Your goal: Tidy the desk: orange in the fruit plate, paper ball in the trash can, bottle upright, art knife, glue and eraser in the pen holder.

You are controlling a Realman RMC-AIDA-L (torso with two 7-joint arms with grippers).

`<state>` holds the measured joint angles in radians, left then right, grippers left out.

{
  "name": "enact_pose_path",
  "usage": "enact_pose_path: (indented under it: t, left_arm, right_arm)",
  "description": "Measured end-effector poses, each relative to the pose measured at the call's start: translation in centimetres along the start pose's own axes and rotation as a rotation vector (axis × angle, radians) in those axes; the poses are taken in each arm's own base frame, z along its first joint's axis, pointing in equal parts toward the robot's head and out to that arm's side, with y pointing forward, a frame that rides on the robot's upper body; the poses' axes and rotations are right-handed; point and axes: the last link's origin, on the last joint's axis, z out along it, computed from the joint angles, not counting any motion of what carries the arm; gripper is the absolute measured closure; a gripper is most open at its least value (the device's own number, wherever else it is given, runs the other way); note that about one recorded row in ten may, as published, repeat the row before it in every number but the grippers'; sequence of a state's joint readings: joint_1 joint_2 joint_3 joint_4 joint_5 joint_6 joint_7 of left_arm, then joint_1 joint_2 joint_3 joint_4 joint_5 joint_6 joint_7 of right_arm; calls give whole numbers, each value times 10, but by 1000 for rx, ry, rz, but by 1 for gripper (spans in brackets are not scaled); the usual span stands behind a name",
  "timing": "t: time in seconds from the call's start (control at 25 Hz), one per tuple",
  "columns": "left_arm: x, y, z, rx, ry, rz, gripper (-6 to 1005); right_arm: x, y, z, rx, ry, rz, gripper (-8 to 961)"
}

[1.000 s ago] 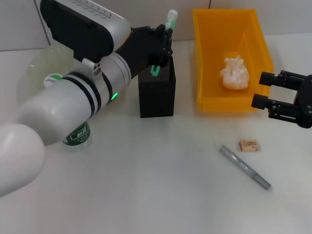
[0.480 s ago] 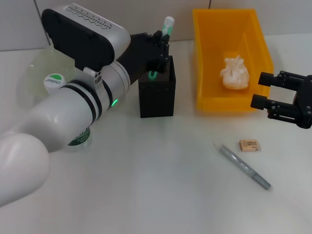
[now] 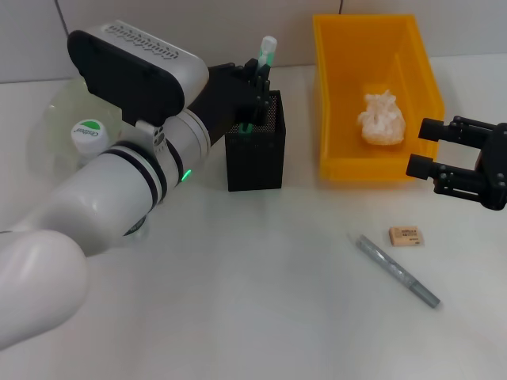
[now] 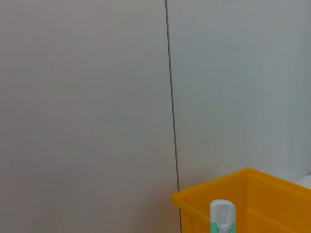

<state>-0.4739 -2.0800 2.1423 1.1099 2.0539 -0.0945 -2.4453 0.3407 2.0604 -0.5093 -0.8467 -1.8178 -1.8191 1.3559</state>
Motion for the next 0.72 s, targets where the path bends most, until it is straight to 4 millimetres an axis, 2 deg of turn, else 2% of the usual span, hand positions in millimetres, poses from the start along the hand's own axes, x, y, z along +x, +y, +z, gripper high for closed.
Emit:
enact_pose_path:
  t: [0.4, 0.72]
  left_arm:
    - [-5, 2, 0, 15, 14, -2, 870]
    - [-11, -4, 1, 26, -10, -75, 850]
  right_arm:
    - [0, 1, 0, -6, -1, -1, 365]
    - [-1, 1, 0, -7, 0, -5, 365]
